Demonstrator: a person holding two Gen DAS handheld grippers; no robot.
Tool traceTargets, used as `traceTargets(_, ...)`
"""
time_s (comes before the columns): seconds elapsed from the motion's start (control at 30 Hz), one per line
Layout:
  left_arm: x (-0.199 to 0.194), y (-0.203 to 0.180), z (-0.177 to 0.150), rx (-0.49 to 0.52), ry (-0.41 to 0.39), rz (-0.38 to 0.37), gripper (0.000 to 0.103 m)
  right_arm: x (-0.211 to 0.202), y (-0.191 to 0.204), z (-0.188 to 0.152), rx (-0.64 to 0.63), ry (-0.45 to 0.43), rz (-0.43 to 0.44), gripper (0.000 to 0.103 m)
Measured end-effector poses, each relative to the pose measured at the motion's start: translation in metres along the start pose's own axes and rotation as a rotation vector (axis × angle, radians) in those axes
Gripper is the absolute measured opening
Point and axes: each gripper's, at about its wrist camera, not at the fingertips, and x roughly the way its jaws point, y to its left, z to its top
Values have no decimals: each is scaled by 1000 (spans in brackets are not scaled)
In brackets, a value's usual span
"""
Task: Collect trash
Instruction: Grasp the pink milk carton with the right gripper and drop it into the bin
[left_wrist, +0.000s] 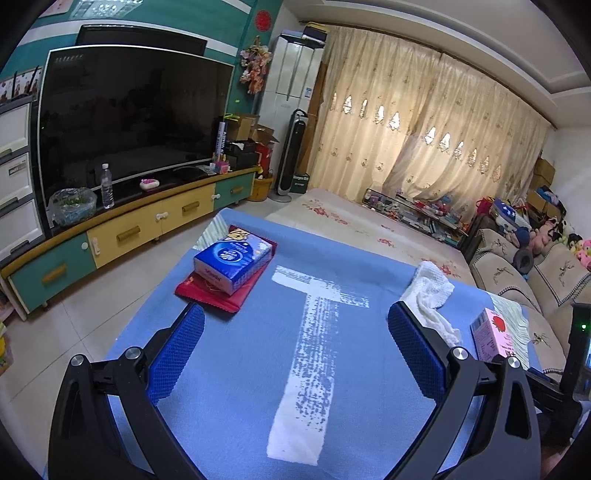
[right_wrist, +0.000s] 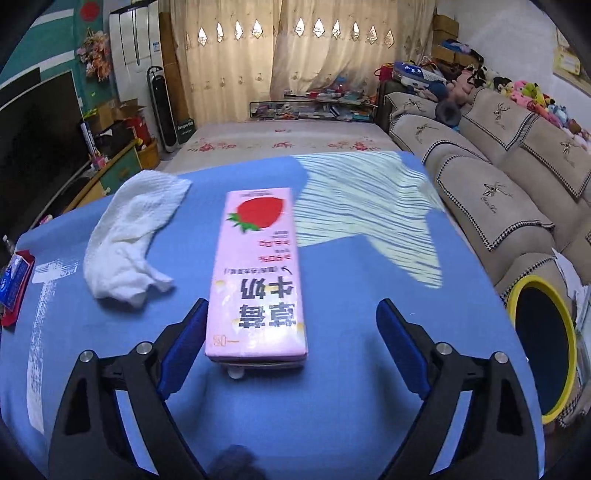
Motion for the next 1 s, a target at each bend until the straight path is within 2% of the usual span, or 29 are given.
traceTargets(0.1, -1, -6, -1, 29, -4, -22, 98, 5, 0, 1, -35, 9, 37, 86)
traceTargets(0.17, -2, -10, -1, 43, -6, -38, 98, 8, 5, 0, -61, 17, 56, 82)
traceTargets(0.2, -2, -12, -2, 49, -3, -53, 98, 10, 7, 0, -73, 24, 63, 74)
traceTargets(0.23, -2, -14, -2, 53, -2, -61, 98, 10, 8, -2, -75, 33, 70, 61)
traceTargets(0.3, -2, -17, -2, 65, -1, -72, 98, 11, 5, -4, -55, 58, 92, 48)
traceTargets(0.4, -2, -19, -4, 80, -3, -83, 98, 0, -5, -6, -21, 55, 134, 48)
traceTargets(0.57, 0, -22, -5, 90, 6, -94, 98, -53, -32, -10, -9, -32, 185, 48)
traceTargets(0.83, 0, -26, -7, 105, 7, -106, 98, -129, -113, -28, 80, -86, 260, 48)
traceTargets(0.97, -3, -30, -9, 126, 1, -119, 98, -158, -164, -40, 144, -128, 208, 48)
traceTargets(1.0, -3, -31, -9, 132, -1, -121, 98, -167, -182, -44, 164, -147, 165, 48)
